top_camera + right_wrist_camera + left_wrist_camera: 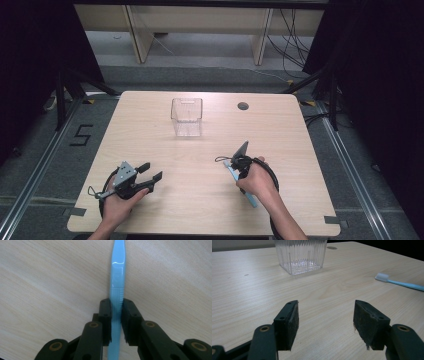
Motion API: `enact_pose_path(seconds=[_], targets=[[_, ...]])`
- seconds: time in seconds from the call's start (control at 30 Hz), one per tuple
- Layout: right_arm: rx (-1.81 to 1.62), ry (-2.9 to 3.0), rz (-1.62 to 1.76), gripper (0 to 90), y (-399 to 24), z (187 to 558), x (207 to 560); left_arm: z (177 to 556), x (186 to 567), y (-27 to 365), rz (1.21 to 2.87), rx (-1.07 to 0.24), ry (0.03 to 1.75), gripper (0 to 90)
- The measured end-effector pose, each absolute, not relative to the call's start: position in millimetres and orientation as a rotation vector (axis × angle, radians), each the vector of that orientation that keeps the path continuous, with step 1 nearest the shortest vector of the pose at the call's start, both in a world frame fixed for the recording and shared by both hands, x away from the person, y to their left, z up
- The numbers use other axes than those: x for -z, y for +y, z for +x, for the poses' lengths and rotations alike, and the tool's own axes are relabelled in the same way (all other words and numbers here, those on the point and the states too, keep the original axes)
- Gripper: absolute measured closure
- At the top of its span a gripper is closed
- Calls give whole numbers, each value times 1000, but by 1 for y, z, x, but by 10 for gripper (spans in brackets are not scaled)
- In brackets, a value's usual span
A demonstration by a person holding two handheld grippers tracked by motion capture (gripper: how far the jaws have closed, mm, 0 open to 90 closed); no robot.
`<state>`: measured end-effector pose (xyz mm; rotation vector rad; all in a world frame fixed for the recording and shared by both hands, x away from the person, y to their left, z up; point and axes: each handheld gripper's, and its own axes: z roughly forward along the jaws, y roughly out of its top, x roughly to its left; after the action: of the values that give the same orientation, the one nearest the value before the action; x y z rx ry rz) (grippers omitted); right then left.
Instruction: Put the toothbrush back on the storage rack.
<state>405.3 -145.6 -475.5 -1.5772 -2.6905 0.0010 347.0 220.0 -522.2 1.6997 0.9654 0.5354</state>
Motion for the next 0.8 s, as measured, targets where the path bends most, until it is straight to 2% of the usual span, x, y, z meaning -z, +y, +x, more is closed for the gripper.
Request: enact_pose_path(seconds=[0.8], targets=[[331, -2768, -1543, 792, -153, 398, 449, 347, 522, 220, 1700, -537, 965, 369]])
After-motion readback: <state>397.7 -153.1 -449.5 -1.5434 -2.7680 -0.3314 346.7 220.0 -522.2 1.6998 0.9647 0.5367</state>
